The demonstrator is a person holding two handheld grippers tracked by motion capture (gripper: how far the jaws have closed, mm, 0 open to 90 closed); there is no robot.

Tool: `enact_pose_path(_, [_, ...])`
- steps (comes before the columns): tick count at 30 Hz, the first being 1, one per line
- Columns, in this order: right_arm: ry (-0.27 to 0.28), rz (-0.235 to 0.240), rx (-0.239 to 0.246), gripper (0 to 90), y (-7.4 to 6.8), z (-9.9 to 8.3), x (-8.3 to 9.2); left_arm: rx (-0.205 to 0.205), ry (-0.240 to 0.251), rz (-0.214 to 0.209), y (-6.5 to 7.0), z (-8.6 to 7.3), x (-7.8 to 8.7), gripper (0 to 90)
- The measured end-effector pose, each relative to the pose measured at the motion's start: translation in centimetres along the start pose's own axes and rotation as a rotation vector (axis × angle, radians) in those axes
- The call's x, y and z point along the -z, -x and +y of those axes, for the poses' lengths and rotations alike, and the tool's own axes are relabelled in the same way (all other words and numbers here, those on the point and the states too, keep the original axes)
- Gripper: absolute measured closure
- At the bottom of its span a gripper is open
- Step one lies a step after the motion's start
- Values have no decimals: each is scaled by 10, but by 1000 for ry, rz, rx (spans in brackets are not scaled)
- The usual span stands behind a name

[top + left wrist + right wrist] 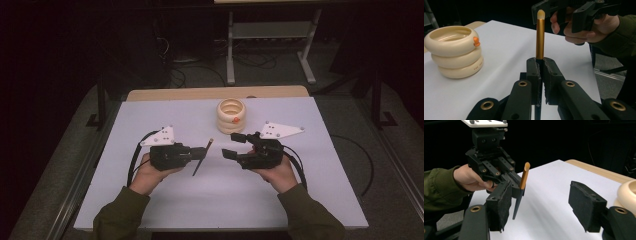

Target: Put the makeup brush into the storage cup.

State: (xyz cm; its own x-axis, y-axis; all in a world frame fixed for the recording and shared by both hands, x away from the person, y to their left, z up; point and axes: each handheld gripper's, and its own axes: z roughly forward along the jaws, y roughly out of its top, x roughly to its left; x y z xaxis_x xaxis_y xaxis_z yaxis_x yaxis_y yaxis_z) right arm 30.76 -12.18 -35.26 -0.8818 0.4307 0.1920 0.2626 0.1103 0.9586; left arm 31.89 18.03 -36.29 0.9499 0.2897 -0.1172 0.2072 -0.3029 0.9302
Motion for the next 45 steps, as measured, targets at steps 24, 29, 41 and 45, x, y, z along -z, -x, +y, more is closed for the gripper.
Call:
enact_pose_path(24, [-10, 79, 5, 595, -9, 5, -32, -3, 2, -9, 3, -1, -5, 836])
enact_pose_path(29, [-15, 78, 3, 662, -9, 5, -35, -4, 0, -11, 3, -1, -5, 836])
enact_pose_path(41, [-25, 62, 2, 792, -10, 5, -35, -3, -6, -11, 3, -1, -5, 836])
enact_pose_path(45, [-26, 61, -4, 811, -10, 5, -35, -8, -7, -11, 3, -1, -5, 836])
